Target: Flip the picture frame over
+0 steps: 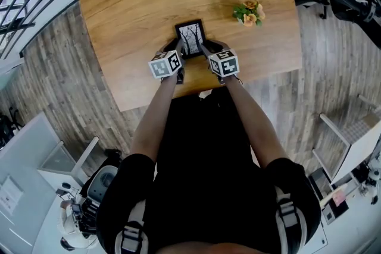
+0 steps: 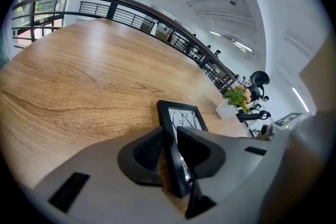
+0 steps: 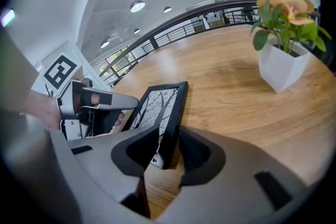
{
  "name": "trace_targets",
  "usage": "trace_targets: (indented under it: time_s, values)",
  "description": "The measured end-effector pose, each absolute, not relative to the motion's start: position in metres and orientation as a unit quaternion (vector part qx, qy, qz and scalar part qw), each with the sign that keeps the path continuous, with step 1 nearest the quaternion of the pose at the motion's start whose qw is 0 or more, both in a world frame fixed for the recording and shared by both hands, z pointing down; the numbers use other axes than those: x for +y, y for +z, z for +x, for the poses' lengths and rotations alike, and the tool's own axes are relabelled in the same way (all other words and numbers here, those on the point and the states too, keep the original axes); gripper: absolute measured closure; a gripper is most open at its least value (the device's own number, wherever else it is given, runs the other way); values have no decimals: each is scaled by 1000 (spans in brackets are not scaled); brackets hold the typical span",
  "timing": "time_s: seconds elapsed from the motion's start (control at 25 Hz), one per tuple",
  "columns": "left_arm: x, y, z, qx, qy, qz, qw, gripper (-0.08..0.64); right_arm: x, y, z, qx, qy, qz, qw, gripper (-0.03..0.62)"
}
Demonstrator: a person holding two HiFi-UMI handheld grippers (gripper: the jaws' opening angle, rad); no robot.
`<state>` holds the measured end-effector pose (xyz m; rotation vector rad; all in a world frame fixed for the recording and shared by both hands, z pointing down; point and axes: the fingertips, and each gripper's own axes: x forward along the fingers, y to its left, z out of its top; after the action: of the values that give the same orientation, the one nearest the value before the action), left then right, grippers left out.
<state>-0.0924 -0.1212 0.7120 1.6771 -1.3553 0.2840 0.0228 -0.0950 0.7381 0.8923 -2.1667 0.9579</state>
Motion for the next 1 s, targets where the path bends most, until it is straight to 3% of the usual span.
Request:
trace_targets:
  time_s: [0.28,0.72,1.0]
  values:
    - [-115,696,-106,-551,99,700,443,460,-87,731,35,-826,379,322,266,446]
    - [-79,654,-111,-518,112,768,359,519,-57,693,62,-852,310,329,265,586]
    - [-45,634,-93,-472,123,803,341,537,-36,669,63,-862,278,333,264,586]
